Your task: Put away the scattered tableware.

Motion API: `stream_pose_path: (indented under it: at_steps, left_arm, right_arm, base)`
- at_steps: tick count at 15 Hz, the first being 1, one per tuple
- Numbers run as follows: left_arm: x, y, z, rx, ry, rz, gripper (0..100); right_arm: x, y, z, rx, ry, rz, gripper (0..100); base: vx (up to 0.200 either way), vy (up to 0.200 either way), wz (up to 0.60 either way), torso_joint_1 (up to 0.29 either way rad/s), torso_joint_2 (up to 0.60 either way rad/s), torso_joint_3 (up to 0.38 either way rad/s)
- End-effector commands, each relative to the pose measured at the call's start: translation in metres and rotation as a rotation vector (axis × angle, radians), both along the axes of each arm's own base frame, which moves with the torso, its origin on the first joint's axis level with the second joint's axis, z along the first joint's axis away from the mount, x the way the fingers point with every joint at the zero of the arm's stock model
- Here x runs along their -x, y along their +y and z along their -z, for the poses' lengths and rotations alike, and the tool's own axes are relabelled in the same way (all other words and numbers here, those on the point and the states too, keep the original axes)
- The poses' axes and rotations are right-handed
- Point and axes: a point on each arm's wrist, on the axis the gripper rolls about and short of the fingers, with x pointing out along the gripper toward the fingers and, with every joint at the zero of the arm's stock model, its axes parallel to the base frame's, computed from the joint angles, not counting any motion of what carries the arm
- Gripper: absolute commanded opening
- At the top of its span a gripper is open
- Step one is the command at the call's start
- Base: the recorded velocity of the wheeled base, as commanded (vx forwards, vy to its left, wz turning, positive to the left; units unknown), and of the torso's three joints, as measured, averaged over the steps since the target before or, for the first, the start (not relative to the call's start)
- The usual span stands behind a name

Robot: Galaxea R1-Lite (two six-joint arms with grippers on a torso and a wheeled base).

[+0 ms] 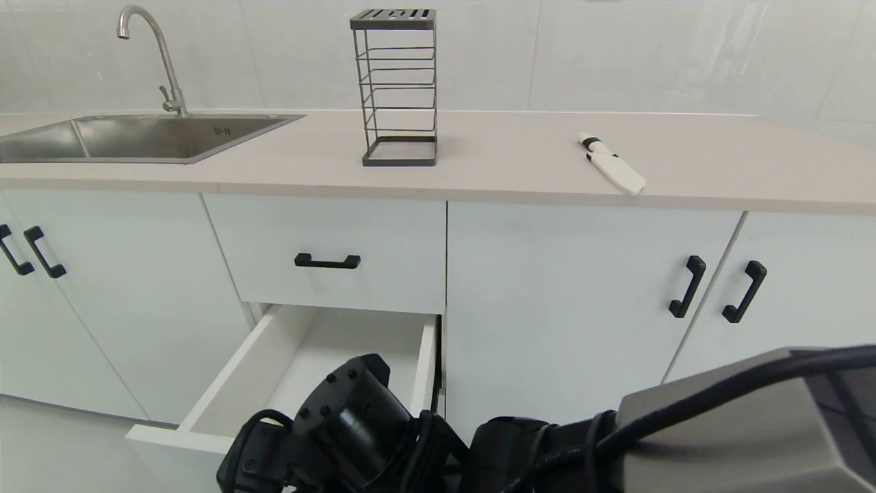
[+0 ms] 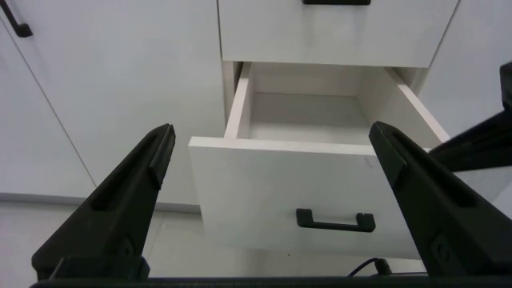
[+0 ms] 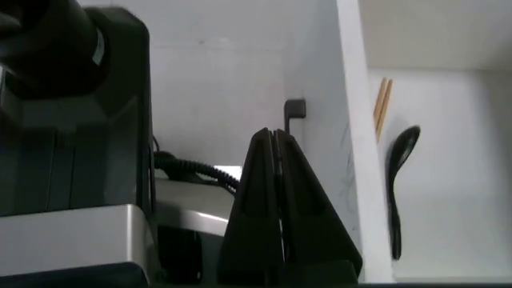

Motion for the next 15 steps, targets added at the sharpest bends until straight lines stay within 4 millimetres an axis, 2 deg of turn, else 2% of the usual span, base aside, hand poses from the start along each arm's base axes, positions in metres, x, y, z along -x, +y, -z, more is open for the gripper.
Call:
stream_pose_path:
  at_steps: [1,4,5,7,8,9,10,11,12,15]
  left_arm:
    - [0.0,0.0,0.0,0.0,0.002,-0.001,100]
    - [0.0,0.0,0.0,0.0,0.002,-0.001,100]
    - [0.0,0.0,0.0,0.0,0.002,-0.001,100]
    - [0.0,0.0,0.0,0.0,0.002,-0.001,100]
    - [0.0,0.0,0.0,0.0,0.002,-0.001,100]
    - [0.0,0.0,0.0,0.0,0.002,-0.001,100]
    - [0.0,0.0,0.0,0.0,0.002,-0.001,100]
    - [0.0,0.0,0.0,0.0,0.002,-0.001,100]
    - [0.0,0.0,0.0,0.0,0.002,-0.001,100]
    - [0.0,0.0,0.0,0.0,0.002,-0.001,100]
  right_arm:
    - [-0.007,-0.002,0.029,0.049,0.017,0.016,0]
    - [-0.025,-0.003,0.059,0.071,0.017,0.058,0]
    - [-0.031,-0.003,0.062,0.061,0.004,0.075,0]
    - [-0.048,-0.01,0.06,0.059,-0.04,0.163,0]
    - [-0.048,-0.01,0.06,0.059,-0.04,0.163,0]
    - [-0.075,-0.021,0.054,0.028,-0.066,0.239,0]
    - [-0.09,-0.028,0.05,0.007,-0.077,0.278,0]
    - [-0.091,-0.028,0.051,0.006,-0.078,0.281,0]
    - [-0.125,-0.039,0.038,-0.059,-0.133,0.375,0]
    - [-0.135,-0.042,0.028,-0.128,-0.204,0.378,0]
  base:
    - [0.0,0.0,0.0,0.0,0.0,0.0]
    - [0.0,0.0,0.0,0.0,0.0,0.0]
    - [0.0,0.0,0.0,0.0,0.0,0.0]
    - [0.0,0.0,0.0,0.0,0.0,0.0]
    - [0.0,0.0,0.0,0.0,0.0,0.0]
    - [0.0,0.0,0.0,0.0,0.0,0.0]
    - [0.0,0.0,0.0,0.0,0.0,0.0]
    - [0.0,0.0,0.0,0.0,0.0,0.0]
    - [0.0,0.0,0.0,0.0,0.0,0.0]
    - [0.0,0.0,0.0,0.0,0.0,0.0]
